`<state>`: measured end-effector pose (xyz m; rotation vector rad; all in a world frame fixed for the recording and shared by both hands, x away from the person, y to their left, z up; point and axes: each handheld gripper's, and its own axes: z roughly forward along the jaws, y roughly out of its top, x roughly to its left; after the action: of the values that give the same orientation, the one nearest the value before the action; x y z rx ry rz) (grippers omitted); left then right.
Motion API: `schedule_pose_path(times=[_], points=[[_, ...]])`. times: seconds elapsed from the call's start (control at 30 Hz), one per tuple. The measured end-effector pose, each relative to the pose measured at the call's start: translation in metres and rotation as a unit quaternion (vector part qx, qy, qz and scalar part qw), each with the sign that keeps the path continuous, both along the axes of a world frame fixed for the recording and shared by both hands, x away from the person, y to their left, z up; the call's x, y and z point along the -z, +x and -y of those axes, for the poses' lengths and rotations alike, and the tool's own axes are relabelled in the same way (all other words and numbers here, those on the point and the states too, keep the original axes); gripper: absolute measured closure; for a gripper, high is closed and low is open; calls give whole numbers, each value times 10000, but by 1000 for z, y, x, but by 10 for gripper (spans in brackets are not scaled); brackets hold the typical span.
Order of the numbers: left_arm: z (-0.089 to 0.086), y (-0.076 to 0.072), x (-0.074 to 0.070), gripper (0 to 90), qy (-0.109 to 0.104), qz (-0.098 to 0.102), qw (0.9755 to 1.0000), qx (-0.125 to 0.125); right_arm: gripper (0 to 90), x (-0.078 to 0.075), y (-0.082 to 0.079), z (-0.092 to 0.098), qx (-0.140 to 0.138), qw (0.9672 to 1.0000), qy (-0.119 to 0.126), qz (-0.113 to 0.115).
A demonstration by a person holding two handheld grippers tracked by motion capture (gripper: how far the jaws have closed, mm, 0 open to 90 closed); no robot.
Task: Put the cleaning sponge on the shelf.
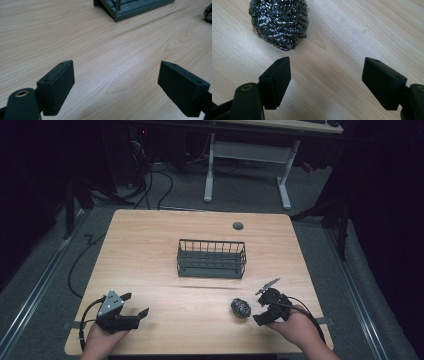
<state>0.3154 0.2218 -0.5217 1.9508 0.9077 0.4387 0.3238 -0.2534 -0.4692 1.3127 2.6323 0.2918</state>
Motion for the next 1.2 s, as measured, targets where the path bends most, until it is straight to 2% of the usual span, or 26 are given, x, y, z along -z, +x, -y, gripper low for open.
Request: schedule_pose_path(times=[0.03,0.07,0.1,0.23,0.4,0.7,0.8,0.93,1.2], points=[[0,0,0,144,8,-1,10000,12,227,0,1,-1,-28,10000,5,-27],[1,0,0,144,9,-3,10000,22,219,0,1,-3,107,9999,13,-107],[1,0,0,144,10,-5,10000,33,216,0,2,-2,16,10000,18,-88],[0,0,0,145,12,-5,10000,38,197,-3,4,-6,13,9999,51,-138],[-1,1,0,145,-20,-9,10000,18,160,-10,5,-14,-150,9998,-12,-86],[-3,0,-2,145,-60,21,10000,18,158,-14,8,-35,-456,9987,-1,-247],[-3,1,-2,144,-69,25,10000,16,162,-12,8,-46,-604,9976,38,-340],[-3,1,-2,144,-59,19,10000,20,160,-10,10,-51,-677,9971,44,-345],[-3,1,-2,145,-68,19,10000,17,190,3,18,-58,-706,9965,29,-439]])
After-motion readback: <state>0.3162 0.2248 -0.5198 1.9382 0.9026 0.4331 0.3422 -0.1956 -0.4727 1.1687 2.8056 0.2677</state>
